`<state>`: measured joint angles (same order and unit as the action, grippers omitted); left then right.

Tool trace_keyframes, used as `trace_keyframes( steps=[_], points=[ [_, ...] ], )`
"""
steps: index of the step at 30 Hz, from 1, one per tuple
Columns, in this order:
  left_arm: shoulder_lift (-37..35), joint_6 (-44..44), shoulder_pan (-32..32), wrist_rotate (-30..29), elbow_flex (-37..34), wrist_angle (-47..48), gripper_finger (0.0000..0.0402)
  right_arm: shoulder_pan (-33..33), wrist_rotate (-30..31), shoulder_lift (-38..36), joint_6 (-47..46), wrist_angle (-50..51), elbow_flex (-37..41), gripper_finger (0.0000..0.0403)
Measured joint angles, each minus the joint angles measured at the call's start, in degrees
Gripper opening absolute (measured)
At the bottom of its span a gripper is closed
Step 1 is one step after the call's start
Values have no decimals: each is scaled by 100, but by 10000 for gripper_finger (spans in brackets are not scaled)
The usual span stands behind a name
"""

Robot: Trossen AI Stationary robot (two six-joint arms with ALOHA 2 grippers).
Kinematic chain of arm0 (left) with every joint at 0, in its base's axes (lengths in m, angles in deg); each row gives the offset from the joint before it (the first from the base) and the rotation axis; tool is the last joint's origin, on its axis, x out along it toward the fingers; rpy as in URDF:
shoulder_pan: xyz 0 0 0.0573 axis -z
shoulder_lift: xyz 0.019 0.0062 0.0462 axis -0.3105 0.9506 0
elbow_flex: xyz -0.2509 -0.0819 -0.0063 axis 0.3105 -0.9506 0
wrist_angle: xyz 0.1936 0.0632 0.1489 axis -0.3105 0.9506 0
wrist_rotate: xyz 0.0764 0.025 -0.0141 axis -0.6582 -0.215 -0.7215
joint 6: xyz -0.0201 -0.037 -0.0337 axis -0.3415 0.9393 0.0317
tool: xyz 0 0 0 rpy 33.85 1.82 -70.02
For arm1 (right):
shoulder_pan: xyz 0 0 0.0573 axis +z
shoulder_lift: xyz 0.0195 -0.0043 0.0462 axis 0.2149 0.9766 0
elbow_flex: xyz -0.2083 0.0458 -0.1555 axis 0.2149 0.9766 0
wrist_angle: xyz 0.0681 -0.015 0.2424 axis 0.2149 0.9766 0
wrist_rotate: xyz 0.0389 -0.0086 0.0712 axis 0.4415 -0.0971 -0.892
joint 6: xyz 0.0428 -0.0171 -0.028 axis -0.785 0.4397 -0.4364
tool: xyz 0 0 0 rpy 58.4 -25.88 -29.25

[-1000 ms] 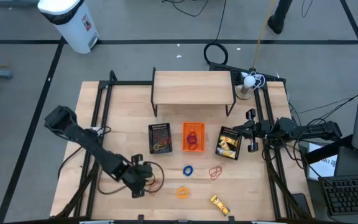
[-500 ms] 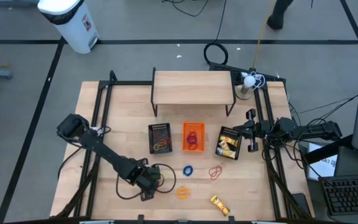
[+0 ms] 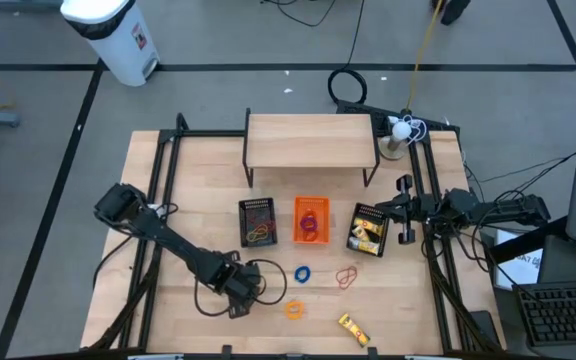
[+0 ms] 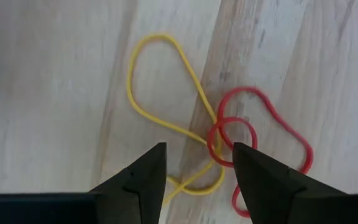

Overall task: Pick & Place Office Desk Supplies
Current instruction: Put the yellow rubber band into the left black bin

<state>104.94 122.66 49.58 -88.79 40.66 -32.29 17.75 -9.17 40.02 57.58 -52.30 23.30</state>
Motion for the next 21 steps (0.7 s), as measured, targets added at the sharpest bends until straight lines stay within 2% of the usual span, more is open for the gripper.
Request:
trace_keyframes(
  steps=[13, 17, 21],
  points=[
    [74, -287, 2, -6, 2, -68, 176, 0, 17, 0, 20, 7, -2, 4],
    [74, -344, -28, -6, 2, -62, 126, 0, 19, 0, 38, 7, -2, 4],
    [74, -506, -32, -6, 2, -77, 45, 0, 17, 2, 17, 16, -4, 4]
  ],
)
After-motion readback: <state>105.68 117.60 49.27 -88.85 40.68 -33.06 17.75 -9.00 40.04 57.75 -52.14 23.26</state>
